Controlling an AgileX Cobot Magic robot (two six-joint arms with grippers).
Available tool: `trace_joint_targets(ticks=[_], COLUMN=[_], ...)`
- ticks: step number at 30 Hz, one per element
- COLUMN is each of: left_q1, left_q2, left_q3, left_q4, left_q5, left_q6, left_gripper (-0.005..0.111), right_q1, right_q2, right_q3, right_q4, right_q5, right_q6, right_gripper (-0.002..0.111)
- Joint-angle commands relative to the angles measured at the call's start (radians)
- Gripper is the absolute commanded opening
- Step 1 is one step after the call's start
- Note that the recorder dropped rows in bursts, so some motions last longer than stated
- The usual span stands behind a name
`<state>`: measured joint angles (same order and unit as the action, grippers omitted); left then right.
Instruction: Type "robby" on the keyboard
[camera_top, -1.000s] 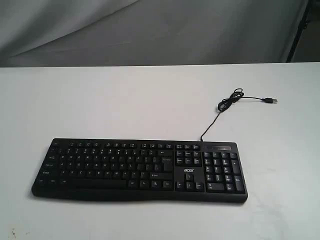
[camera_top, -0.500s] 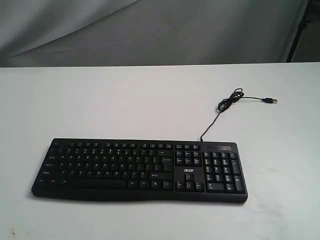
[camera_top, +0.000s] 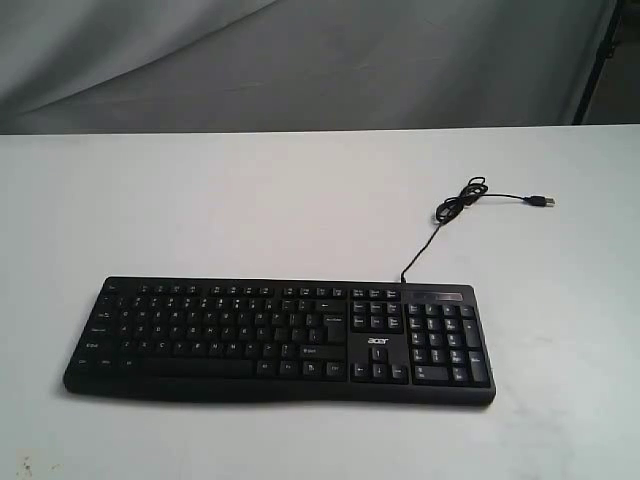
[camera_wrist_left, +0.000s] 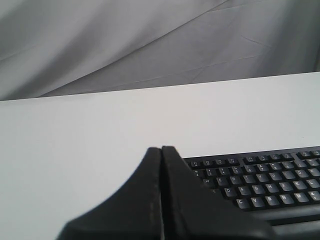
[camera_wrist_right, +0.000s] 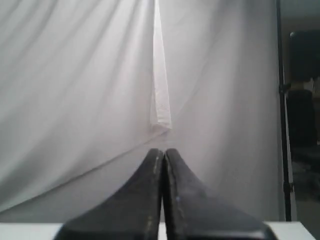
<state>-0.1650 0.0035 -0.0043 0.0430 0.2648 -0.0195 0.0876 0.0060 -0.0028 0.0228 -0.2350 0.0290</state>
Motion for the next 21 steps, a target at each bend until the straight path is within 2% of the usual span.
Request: trace_joint_targets(ticks=[1, 4, 8, 10, 13, 15, 16, 17, 18, 19, 20, 21], left_q1=[-0.006, -0.006, -0.006, -0.006, -0.006, -0.006, -0.006, -0.006, -0.006, -0.006, -0.006, -0.006], left_q2=[-0.003, -0.003, -0.003, -0.003, -0.003, -0.003, -0.003, -0.003, -0.003, -0.003, -0.003, -0.003], left_q3=[0.004, 0.004, 0.004, 0.004, 0.004, 0.004, 0.004, 0.004, 0.004, 0.004, 0.004, 0.004], left_q4=[0.005, 0.005, 0.005, 0.005, 0.005, 0.005, 0.005, 0.005, 0.005, 0.005, 0.005, 0.005], left_q5=[-0.005, -0.005, -0.005, -0.005, -0.005, -0.005, -0.005, -0.005, -0.005, -0.005, -0.005, -0.005], left_q6=[-0.003, -0.003, -0.003, -0.003, -0.003, -0.003, -0.003, -0.003, -0.003, -0.003, -0.003, -0.003], left_gripper=[0.0, 0.0, 0.0, 0.0, 0.0, 0.0, 0.0, 0.0, 0.0, 0.0, 0.0, 0.0], right_q1=[-0.006, -0.006, -0.006, -0.006, -0.006, -0.006, -0.006, -0.006, -0.006, -0.006, -0.006, -0.006], right_q2=[-0.006, -0.006, -0.006, -0.006, -0.006, -0.006, -0.006, -0.002, 0.038, 0.112, 0.177, 0.274], right_q3=[0.003, 0.003, 0.003, 0.003, 0.003, 0.003, -0.027, -0.106, -0.156, -0.214, -0.253, -0.311], right_q4=[0.074, 0.13, 0.165, 0.165, 0.117, -0.017, -0.097, -0.251, -0.394, -0.595, -0.688, -0.878], right_q5=[-0.247, -0.384, -0.627, -0.636, -0.547, -0.437, -0.311, -0.116, -0.053, -0.018, -0.024, -0.055], right_q6=[0.111, 0.315, 0.461, 0.461, 0.461, 0.48, 0.509, 0.621, 0.712, 0.829, 0.933, 1.087], right_gripper=[0.0, 0.0, 0.0, 0.0, 0.0, 0.0, 0.0, 0.0, 0.0, 0.0, 0.0, 0.0])
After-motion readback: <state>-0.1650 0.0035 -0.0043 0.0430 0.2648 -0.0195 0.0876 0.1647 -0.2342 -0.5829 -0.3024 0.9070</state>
